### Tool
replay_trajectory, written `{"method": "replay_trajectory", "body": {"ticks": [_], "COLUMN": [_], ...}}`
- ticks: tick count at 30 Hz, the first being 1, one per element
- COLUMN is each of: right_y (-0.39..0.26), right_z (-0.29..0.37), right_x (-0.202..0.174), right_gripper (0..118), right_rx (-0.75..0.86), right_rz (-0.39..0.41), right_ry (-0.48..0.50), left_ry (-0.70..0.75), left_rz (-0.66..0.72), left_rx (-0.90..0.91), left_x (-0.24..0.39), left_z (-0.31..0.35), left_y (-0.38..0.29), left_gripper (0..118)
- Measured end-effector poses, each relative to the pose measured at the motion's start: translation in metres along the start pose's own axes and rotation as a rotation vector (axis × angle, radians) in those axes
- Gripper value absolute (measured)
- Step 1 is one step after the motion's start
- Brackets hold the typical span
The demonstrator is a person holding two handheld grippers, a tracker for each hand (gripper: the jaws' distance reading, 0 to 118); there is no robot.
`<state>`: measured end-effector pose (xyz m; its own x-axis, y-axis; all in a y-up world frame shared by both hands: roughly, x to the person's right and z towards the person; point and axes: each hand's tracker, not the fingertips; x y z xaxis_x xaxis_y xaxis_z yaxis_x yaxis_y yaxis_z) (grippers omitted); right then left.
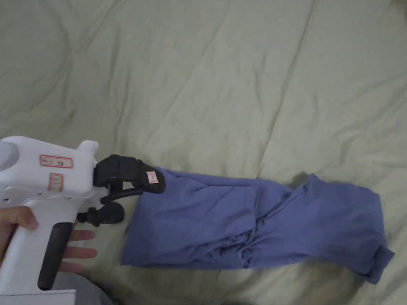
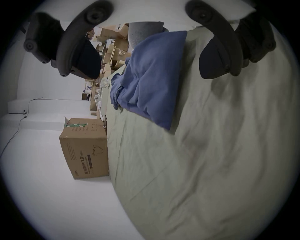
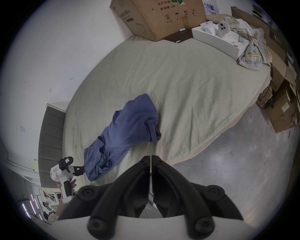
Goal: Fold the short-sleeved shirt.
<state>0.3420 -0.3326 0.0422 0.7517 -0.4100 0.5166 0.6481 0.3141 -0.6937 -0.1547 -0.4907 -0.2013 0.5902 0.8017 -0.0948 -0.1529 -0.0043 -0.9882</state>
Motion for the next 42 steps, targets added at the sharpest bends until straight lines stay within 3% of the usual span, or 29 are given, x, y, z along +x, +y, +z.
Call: {"method": "replay_trajectory", "body": {"ticks": [3, 9, 10, 11, 12, 13, 15, 27, 32, 37, 42], "right_y": [0.004, 0.007, 0.007, 0.006, 0.005, 0.004, 0.004, -0.003, -0.007, -0.009, -0.007], "right_z": [-0.002, -0.012, -0.014, -0.015, -0.015, -0.016, -0.018, -0.008, -0.015, -0.036, -0.055], "right_x": [-0.004, -0.006, -0.007, -0.008, -0.008, -0.009, -0.009, -0.025, -0.044, -0.065, -0.076], "right_gripper": [2, 2, 2, 2, 2, 2, 2, 2, 2, 2, 2], "right_rx": [0.0, -0.01, -0.013, -0.016, -0.018, -0.018, -0.023, 0.01, 0.005, -0.03, -0.07], "right_rz": [0.012, 0.015, 0.014, 0.017, 0.019, 0.02, 0.018, 0.003, 0.02, 0.054, 0.078], "right_ry": [-0.005, 0.005, 0.007, 0.011, 0.014, 0.017, 0.02, -0.025, -0.01, 0.028, 0.065], "left_ry": [0.029, 0.109, 0.114, 0.133, 0.161, 0.177, 0.065, 0.117, 0.234, 0.465, 0.636], "left_rz": [-0.014, -0.079, -0.08, -0.085, -0.07, 0.02, 0.121, 0.151, 0.153, 0.139, 0.097], "left_rx": [-0.057, -0.09, -0.087, -0.079, -0.08, -0.094, -0.108, -0.037, 0.073, 0.191, 0.24], "left_x": [0.004, 0.032, 0.035, 0.037, 0.034, 0.025, 0.014, -0.007, -0.024, -0.032, -0.008], "left_z": [-0.033, -0.033, -0.032, -0.025, -0.02, -0.022, -0.026, 0.041, 0.118, 0.205, 0.245], "left_y": [0.004, -0.003, -0.005, -0.005, -0.004, -0.003, -0.004, 0.018, 0.041, 0.056, 0.053], "left_gripper": [118, 118, 112, 93, 41, 10, 9, 9, 9, 10, 10]}}
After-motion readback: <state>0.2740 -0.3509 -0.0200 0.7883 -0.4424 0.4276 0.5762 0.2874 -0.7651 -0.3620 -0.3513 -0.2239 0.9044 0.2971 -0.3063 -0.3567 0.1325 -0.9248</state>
